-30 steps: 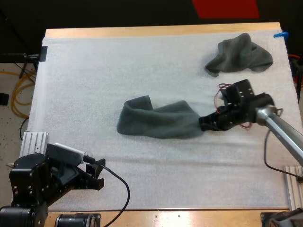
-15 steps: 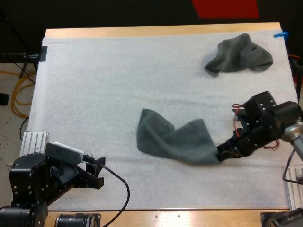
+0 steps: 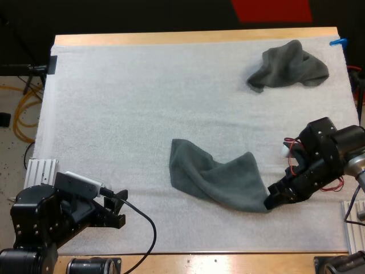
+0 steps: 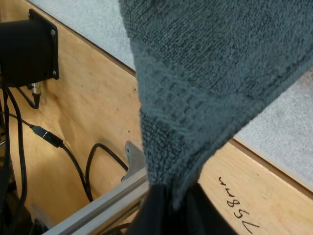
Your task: Pick towel from pile fold and stack
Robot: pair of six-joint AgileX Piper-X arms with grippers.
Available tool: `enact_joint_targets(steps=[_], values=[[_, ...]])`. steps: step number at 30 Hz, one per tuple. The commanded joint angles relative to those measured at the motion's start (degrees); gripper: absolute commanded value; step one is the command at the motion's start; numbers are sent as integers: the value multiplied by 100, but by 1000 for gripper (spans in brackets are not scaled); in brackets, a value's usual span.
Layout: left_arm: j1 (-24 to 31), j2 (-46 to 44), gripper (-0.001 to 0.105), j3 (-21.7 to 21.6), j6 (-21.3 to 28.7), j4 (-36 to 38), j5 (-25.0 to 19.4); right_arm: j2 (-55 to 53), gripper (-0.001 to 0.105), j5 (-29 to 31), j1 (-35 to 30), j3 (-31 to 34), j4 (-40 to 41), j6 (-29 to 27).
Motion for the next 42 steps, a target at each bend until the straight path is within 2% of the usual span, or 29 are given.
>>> enact_joint_targets(steps=[1, 3, 5, 8, 10, 13, 17, 20, 22, 24, 28, 34, 42], values=[[-13, -16, 59, -43, -12, -57, 34, -61, 0, -94, -3, 6, 52, -90], [-13, -16, 59, -43, -12, -109, 34, -61, 1, -60, -3, 6, 4, -90], [-13, -16, 59, -43, -12, -188, 34, -61, 7, -14, -3, 6, 2, -90], [-13, -16, 59, -43, -12, -290, 34, -61, 28, -12, -3, 6, 117, -90], [-13, 22, 59, -43, -12, -322, 34, -86, 49, -12, 77, 6, 161, -90], [-13, 148, 59, -43, -12, -321, 34, -173, 62, 85, 216, 6, 118, -142], [-13, 390, 59, -43, -12, -321, 34, -320, 62, 664, 294, 6, -264, -142], [-13, 569, 59, -43, -12, -321, 34, -349, 62, 1318, 294, 6, -1066, 61], [-13, 675, 59, -43, -12, -321, 34, -303, 62, 1894, 294, 6, -1863, 430], [-13, 706, 59, -43, -12, -321, 46, -231, 62, 2201, 284, 6, -2461, 717], [-13, 704, 59, -43, -12, -321, 83, 168, 62, 2267, 284, 6, -3524, 1181], [-13, 704, 59, -43, -12, -321, 342, 972, 62, 2371, 284, 6, -3955, 1420], [-13, 704, 59, -43, -12, -286, 342, 1919, 62, 2437, 167, 6, -4370, 1537]])
